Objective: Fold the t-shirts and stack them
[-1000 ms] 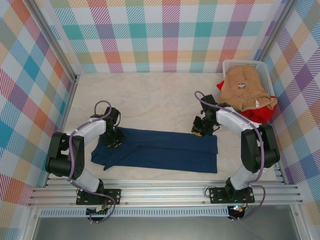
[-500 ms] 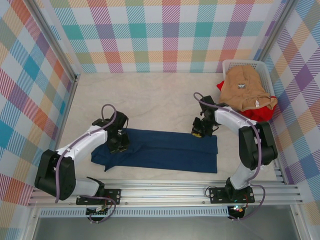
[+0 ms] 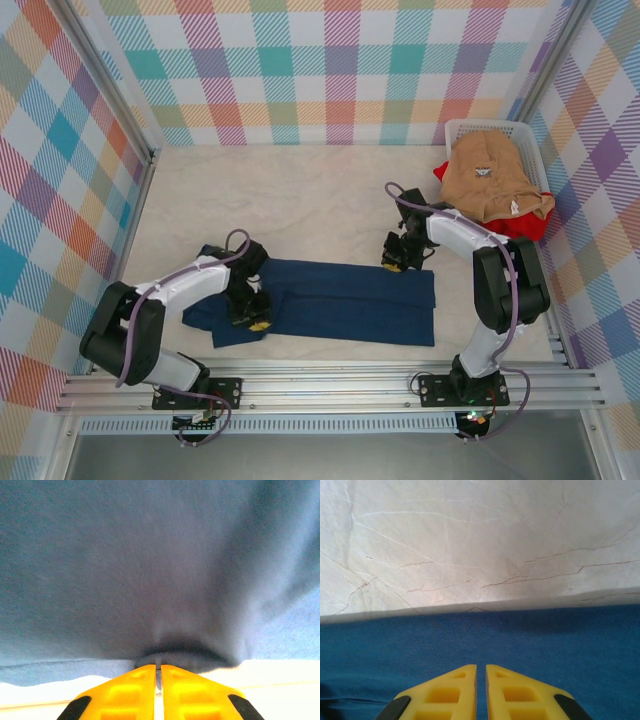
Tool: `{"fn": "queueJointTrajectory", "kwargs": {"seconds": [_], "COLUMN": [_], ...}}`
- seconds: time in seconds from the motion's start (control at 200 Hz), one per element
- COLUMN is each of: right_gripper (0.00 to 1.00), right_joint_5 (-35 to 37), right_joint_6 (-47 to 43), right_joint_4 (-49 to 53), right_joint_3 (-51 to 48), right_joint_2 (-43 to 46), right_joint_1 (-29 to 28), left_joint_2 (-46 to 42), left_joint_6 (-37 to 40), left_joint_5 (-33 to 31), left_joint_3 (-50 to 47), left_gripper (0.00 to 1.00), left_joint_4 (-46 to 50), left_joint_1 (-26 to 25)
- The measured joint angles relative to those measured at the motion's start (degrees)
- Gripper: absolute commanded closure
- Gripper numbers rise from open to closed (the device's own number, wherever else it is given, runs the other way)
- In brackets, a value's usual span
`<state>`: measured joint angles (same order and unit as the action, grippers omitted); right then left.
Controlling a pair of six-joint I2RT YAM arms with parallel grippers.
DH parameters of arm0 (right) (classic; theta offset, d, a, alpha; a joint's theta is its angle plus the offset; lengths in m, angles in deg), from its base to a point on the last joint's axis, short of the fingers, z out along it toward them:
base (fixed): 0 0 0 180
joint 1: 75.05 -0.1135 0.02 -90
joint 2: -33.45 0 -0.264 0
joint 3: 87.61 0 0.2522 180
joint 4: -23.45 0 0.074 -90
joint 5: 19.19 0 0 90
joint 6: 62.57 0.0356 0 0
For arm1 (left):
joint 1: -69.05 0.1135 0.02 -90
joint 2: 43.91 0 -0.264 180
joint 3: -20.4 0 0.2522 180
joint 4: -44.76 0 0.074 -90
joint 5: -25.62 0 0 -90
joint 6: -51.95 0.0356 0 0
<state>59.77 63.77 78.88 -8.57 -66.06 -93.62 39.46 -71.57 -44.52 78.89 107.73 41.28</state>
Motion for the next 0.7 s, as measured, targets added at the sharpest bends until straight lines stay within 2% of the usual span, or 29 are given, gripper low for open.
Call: {"fn": "queueJointTrajectory", "kwargs": {"seconds": [0.135,0.225,0.35,0.445,0.545,0.7], "right_gripper": [0.87,0.87,0.87,0.86,0.86,0.86], "right_joint_5": [0.0,0.0,0.0,-0.1,-0.6,-1.9], "right_joint_6": [0.0,0.0,-0.2,-0.9,-1.3,-1.9], "right_joint_4": [0.2,0.4,0.5,0.3,0.0,-1.0], "right_joint_3": [0.0,0.1,0.7,0.9,0.9,0.8], "right_joint_2": [-0.5,-0.7,-0.9,-1.0,-1.6,-3.3], "right_joint_1": [0.0,0.0,0.0,0.0,0.0,0.0], "left_joint_2": [1.5,1.3,-3.2,-6.5,-5.5,0.3], "left_joint_6": [2.8,4.1,4.0,4.6,5.2,5.7], "left_joint_5": [2.4,0.7,-3.5,-6.7,-12.1,-16.9], "left_joint_3": [0.4,2.9,7.1,9.7,10.7,10.7], "left_gripper": [0.55,0.43,0.44,0.49,0.56,0.61], "left_joint_4": [0.6,3.2,4.6,4.3,2.5,-1.1], "left_joint_1": [-0.5,-0.4,3.3,12.4,21.6,30.0]}}
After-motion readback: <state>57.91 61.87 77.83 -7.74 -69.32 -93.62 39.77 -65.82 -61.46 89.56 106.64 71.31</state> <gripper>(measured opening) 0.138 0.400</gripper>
